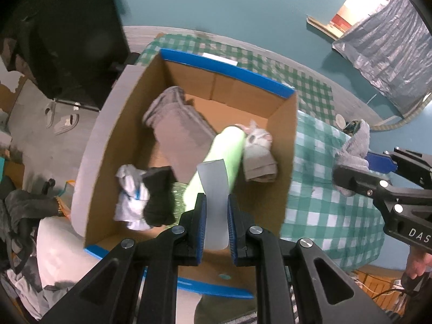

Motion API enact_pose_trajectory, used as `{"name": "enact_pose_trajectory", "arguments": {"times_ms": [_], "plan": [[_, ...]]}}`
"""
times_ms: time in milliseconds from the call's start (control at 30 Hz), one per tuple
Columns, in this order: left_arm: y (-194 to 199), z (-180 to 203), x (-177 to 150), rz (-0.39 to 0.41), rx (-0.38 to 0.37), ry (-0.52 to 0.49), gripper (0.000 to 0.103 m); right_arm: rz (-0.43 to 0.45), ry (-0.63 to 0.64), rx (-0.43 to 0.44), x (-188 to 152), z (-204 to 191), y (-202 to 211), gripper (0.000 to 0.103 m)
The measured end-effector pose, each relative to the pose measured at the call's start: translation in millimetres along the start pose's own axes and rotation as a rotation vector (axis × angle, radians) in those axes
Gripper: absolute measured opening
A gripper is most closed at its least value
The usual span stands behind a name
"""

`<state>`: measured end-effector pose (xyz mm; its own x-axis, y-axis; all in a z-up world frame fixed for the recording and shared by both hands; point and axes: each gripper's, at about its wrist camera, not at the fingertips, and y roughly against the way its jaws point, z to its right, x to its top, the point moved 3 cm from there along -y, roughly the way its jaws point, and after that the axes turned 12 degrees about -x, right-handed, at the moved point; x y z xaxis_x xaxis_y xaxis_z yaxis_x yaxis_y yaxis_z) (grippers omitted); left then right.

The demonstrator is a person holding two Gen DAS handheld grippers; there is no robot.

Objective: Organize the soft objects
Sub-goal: 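Carry the foam tube with the left tool while the right tool carries the sock over the box, then open both tools to drop the grey sock and foam tube into the box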

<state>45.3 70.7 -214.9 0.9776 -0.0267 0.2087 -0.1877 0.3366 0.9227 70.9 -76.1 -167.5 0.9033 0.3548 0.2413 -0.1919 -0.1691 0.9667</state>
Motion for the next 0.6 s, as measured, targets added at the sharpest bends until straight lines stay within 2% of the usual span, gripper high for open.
{"name": "enact_pose_trajectory", "arguments": {"times_ms": [367, 600], "plan": [[12, -39, 1, 0.008, 0.010, 0.022, 0.015, 0.001, 0.035, 0.002, 29, -40, -11, 0.038], [9, -50, 2, -0.022, 0.010, 0.007, 0.016, -0.005, 0.041, -0.020, 37, -52, -14, 0.041]]}}
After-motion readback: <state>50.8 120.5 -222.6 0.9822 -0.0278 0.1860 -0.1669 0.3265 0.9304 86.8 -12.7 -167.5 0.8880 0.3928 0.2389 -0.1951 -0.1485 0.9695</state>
